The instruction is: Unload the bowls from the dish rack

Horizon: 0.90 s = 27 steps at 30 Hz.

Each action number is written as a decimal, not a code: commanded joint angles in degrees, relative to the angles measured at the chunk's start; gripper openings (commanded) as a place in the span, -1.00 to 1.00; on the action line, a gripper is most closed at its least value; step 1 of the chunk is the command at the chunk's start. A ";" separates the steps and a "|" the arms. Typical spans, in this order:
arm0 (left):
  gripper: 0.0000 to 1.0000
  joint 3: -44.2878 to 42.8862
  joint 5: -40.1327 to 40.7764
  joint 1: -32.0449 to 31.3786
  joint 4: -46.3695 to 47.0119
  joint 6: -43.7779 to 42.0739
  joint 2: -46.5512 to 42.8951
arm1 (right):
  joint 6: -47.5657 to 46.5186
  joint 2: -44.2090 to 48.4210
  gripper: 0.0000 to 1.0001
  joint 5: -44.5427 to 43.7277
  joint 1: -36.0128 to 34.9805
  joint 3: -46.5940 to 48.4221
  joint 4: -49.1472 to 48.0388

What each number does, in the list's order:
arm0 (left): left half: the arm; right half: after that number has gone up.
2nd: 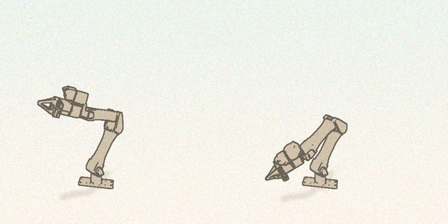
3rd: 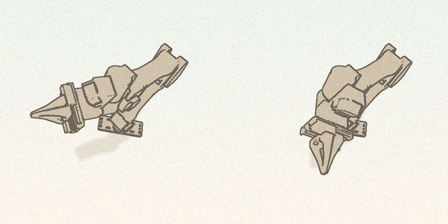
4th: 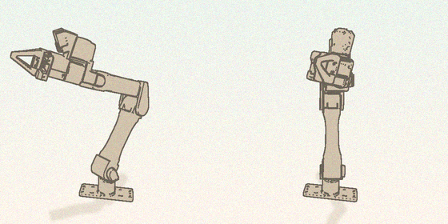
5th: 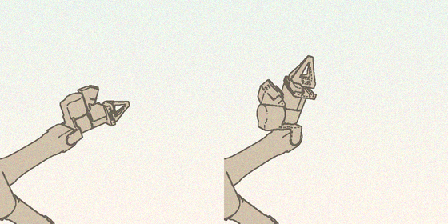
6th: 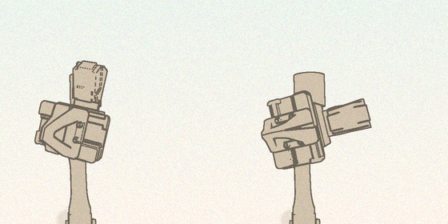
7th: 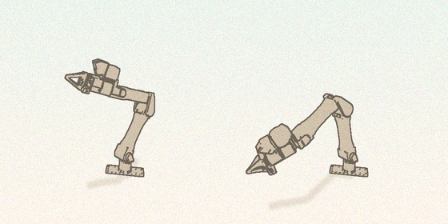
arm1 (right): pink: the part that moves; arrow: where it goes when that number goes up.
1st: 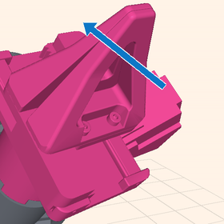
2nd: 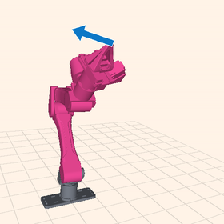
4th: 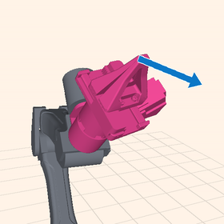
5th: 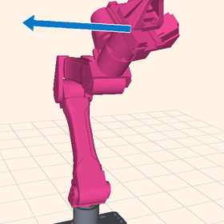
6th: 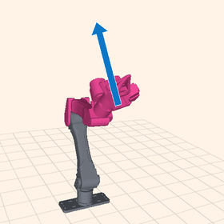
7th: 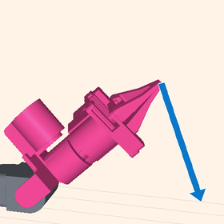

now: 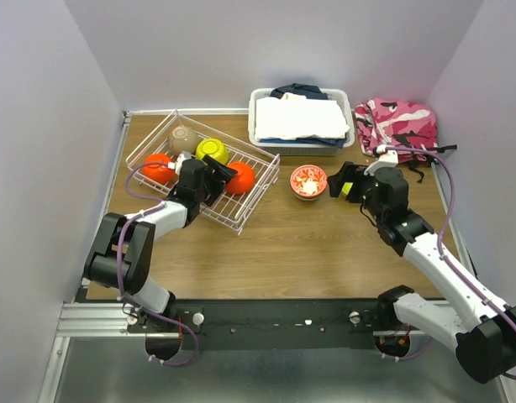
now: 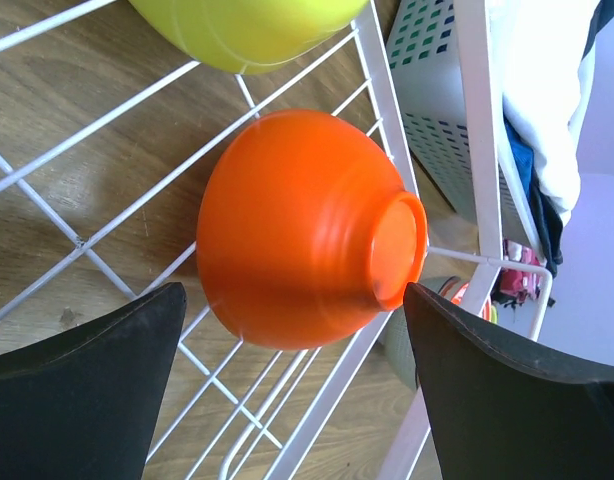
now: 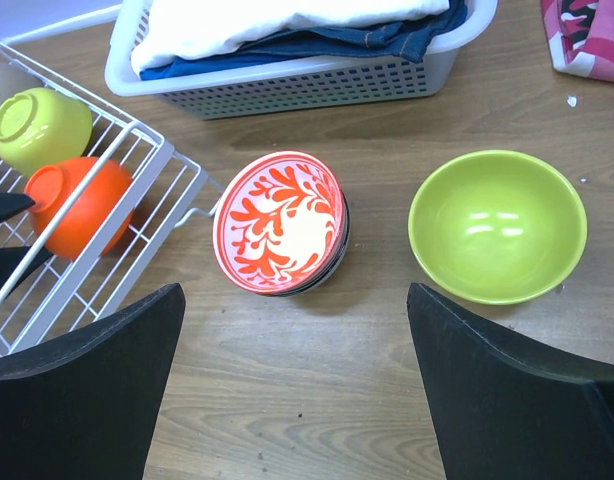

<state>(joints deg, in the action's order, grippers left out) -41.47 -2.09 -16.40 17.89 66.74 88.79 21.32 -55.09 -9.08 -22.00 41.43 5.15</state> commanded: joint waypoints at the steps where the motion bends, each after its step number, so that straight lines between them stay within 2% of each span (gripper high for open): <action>1: 0.98 -0.10 1.65 -0.21 1.44 2.34 2.34 | -0.84 -0.37 1.00 1.17 0.03 -1.09 -2.16; 10: 0.98 -0.27 1.30 -0.21 6.01 5.33 7.44 | -1.37 -0.98 1.00 2.14 0.03 -1.09 -2.07; 16: 0.95 -0.36 1.30 -0.21 6.37 5.33 7.27 | -1.46 -1.86 1.00 2.93 0.03 -0.82 -1.90; 27: 0.39 -0.18 1.65 -0.21 6.28 3.84 4.81 | -1.63 -2.39 1.00 3.63 0.11 -0.38 -1.72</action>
<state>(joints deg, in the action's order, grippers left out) -42.04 -2.15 -16.62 26.09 72.16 94.72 20.84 -57.25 -6.44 -22.00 41.06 4.29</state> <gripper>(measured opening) 0.758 0.998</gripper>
